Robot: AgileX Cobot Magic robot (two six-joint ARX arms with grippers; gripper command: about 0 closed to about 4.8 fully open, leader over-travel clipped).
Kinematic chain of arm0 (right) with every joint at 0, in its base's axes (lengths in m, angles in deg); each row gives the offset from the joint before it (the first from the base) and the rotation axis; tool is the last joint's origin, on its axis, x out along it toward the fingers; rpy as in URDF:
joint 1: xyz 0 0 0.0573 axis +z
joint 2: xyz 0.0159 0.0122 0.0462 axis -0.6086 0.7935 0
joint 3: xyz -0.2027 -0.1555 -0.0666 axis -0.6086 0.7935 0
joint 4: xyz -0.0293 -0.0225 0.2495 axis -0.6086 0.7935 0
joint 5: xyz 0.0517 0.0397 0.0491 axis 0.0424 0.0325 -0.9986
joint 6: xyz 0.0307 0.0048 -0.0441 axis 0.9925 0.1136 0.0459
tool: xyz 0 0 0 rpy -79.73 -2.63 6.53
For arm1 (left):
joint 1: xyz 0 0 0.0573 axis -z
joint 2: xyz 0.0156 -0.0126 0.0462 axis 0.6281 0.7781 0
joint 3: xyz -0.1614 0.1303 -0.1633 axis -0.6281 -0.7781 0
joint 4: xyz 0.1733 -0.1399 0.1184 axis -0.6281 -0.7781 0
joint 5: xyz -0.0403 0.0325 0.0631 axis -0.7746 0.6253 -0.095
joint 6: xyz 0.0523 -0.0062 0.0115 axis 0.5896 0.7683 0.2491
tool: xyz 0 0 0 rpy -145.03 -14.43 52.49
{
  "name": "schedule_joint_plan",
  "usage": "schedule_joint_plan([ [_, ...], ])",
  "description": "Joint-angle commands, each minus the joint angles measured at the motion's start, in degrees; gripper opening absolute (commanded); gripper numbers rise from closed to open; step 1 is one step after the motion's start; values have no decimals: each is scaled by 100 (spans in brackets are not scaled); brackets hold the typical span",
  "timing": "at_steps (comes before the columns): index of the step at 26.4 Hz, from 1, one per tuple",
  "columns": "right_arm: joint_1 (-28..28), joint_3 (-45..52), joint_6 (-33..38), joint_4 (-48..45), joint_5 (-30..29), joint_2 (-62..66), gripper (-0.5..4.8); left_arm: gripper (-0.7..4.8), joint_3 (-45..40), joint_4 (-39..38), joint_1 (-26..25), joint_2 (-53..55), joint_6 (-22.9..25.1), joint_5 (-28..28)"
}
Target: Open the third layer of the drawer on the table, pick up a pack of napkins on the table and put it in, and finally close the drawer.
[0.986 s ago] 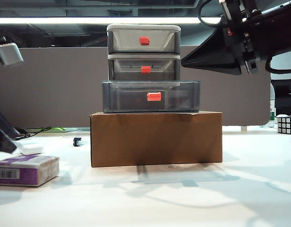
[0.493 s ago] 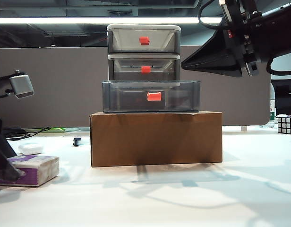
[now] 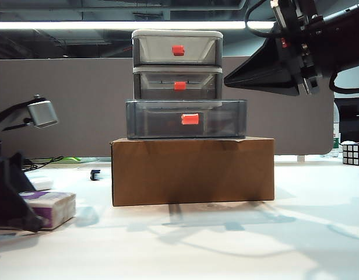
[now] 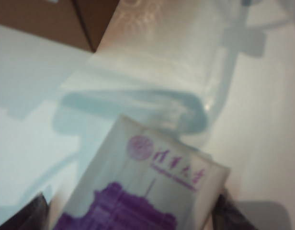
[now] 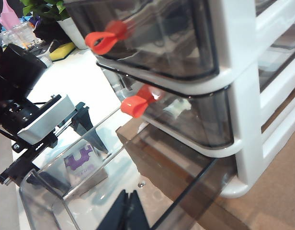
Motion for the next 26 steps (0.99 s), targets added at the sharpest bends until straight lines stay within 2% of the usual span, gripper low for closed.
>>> schedule_joint_plan([
  [1,2,-9,-17,-57,-11,-20,-5,430,-2,-37,35,20,-44,28],
  [2,2,-9,-15,-57,-11,-22,-6,425,-2,-59,35,22,-44,26],
  [5,2,-9,-15,-57,-11,-20,-6,332,-2,-90,35,26,-44,22],
  [9,2,-9,-15,-55,-11,-22,-5,329,-2,-127,35,26,-44,24],
  [11,2,-9,-13,-55,-11,-22,-5,239,-2,-142,35,26,-46,17],
  [12,2,-9,-13,-55,-11,-22,-5,168,-2,-140,35,26,-79,13],
  [13,2,-9,-13,-52,-11,-22,-6,149,-2,-138,35,26,-111,13],
  [17,2,-9,-13,-13,-13,-22,-6,149,0,-116,35,22,-160,-33],
  [21,2,-9,-13,-11,-13,-22,-6,146,105,-138,35,-46,-437,-68],
  [26,2,-9,35,-17,-149,-24,-6,148,682,-608,35,-844,-560,-79],
])
